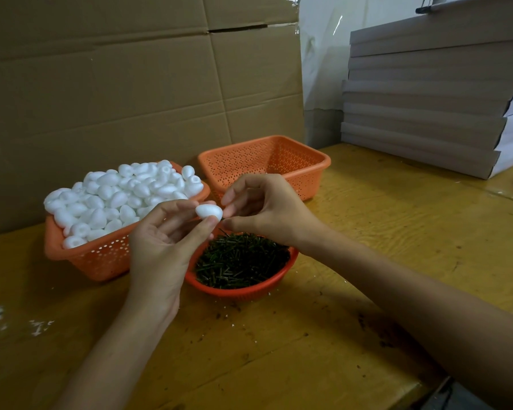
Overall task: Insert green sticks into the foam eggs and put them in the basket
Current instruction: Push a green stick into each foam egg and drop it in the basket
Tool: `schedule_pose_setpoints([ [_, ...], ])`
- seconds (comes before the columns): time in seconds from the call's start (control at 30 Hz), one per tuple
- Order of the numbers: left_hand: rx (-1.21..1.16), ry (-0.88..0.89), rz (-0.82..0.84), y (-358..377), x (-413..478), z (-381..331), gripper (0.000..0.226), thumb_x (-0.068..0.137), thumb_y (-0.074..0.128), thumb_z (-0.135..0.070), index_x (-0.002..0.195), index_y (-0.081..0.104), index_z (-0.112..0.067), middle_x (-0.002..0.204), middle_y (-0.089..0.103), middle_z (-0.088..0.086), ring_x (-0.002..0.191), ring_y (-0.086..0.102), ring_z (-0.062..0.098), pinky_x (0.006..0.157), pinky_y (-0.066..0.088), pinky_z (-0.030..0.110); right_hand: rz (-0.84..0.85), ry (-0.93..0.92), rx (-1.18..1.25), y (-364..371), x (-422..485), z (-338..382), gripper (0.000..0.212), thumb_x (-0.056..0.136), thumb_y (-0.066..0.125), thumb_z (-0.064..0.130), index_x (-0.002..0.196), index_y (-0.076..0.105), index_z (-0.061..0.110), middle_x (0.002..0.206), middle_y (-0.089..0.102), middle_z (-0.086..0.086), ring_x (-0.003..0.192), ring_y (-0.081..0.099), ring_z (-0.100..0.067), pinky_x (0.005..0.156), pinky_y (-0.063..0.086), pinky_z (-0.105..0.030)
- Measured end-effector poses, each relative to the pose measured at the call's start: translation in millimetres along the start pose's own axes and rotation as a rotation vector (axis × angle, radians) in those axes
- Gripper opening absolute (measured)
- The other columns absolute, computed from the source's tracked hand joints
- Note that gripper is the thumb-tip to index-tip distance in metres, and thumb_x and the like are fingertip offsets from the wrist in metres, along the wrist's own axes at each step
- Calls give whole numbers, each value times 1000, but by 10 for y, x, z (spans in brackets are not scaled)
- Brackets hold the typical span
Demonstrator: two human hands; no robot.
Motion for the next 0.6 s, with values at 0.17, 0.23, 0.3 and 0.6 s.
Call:
schedule_pose_setpoints([
  [0.17, -2, 13, 4, 13, -9, -26, 32, 70, 90, -26, 101, 80, -28, 111, 81, 9, 101, 79, 26, 78, 63, 25, -1, -7, -16, 14, -6, -10, 26, 79, 86, -5, 100, 72, 1, 89, 79, -12, 88, 78, -23, 90, 62, -49],
  [0.23, -11, 17, 8, 25, -15, -27, 31, 73, 88, -21, 102, 82, -27, 112, 82, 8, 105, 79, 25, 78, 63, 24, -9, -5, -6, 11, -8, -17, 26, 79, 86, -4, 100, 71, 2, 89, 79, -11, 87, 78, -23, 90, 63, -48],
  [0.3, -10, 22, 10, 31, -18, -27, 33, 76, 85, -14, 107, 80, -22, 112, 82, 7, 106, 79, 26, 79, 63, 25, -18, 3, 14, 6, -8, -26, 27, 78, 86, -4, 99, 71, 2, 88, 79, -12, 87, 78, -24, 90, 63, -48],
  [0.6, -2, 20, -38, -3, -17, -26, 38, 73, 86, -14, 110, 79, -18, 111, 82, 4, 104, 79, 22, 73, 63, 23, 2, 37, 87, 21, -20, -46, 28, 79, 84, -9, 102, 69, -2, 91, 79, -17, 89, 78, -29, 90, 64, -45],
])
Point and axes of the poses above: each hand's wrist, its own x-axis towards the middle knuckle, its own y-axis out of the palm, z = x × y, the point moved 9 cm from there along x, towards the middle knuckle
